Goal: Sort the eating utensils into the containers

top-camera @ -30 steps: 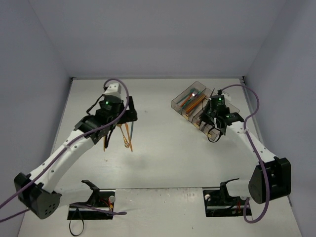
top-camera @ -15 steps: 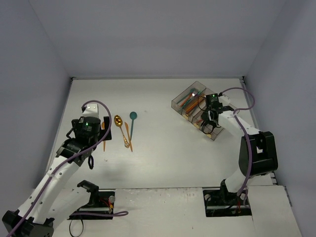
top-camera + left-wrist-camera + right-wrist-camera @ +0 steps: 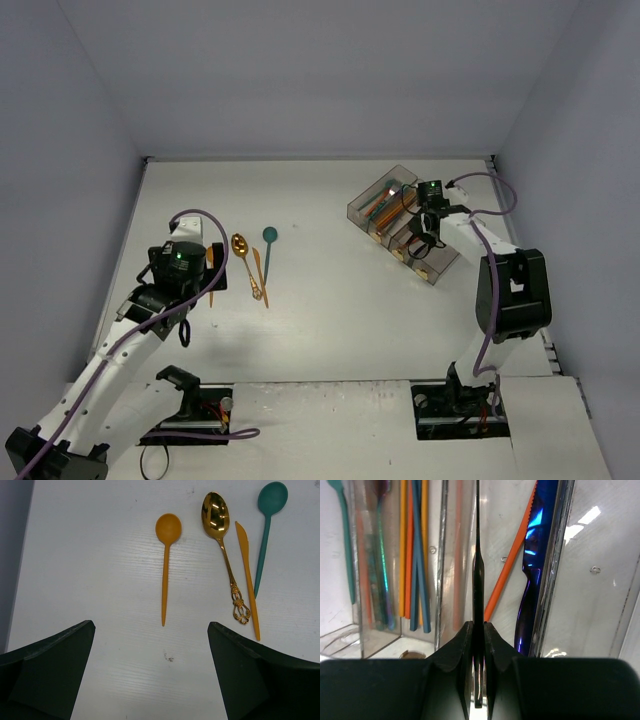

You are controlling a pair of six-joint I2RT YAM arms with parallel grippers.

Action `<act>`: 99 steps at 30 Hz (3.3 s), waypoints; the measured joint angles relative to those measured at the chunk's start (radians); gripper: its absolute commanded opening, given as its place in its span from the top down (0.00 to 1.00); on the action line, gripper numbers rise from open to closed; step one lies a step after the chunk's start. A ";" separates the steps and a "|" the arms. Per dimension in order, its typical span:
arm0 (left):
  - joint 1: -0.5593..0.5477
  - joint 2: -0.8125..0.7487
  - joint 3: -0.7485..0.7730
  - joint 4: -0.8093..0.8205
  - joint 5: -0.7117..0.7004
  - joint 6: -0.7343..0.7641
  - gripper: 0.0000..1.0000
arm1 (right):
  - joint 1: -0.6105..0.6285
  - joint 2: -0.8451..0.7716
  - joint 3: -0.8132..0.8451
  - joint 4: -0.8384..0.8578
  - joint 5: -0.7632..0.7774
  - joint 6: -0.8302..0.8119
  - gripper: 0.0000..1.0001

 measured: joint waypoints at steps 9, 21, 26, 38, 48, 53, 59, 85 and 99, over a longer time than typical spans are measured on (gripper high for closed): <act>0.000 0.000 0.000 0.011 0.008 0.002 0.05 | -0.002 0.060 0.006 0.004 0.000 0.024 0.74; 0.000 0.030 0.000 0.027 0.043 0.003 0.05 | -0.001 -0.009 0.006 0.011 -0.001 -0.021 0.51; 0.000 0.063 0.000 0.028 0.100 -0.014 0.05 | -0.001 -0.137 0.009 0.009 -0.014 -0.120 0.39; -0.057 0.461 0.113 0.051 0.210 -0.208 0.51 | -0.001 -0.516 -0.026 -0.005 -0.125 -0.381 0.32; -0.064 0.703 0.239 0.079 0.235 -0.289 0.69 | -0.001 -0.664 -0.171 -0.075 -0.228 -0.421 0.30; -0.061 0.815 0.291 0.104 0.247 -0.299 0.70 | -0.001 -0.702 -0.195 -0.091 -0.256 -0.428 0.30; -0.049 0.935 0.345 0.114 0.268 -0.310 0.72 | -0.001 -0.727 -0.217 -0.101 -0.279 -0.433 0.29; -0.017 1.028 0.417 0.102 0.297 -0.364 1.00 | 0.001 -0.672 -0.202 -0.123 -0.397 -0.479 0.23; -0.074 0.755 0.636 0.122 0.407 -0.435 1.00 | 0.339 -0.434 0.047 -0.097 -0.529 -0.480 0.24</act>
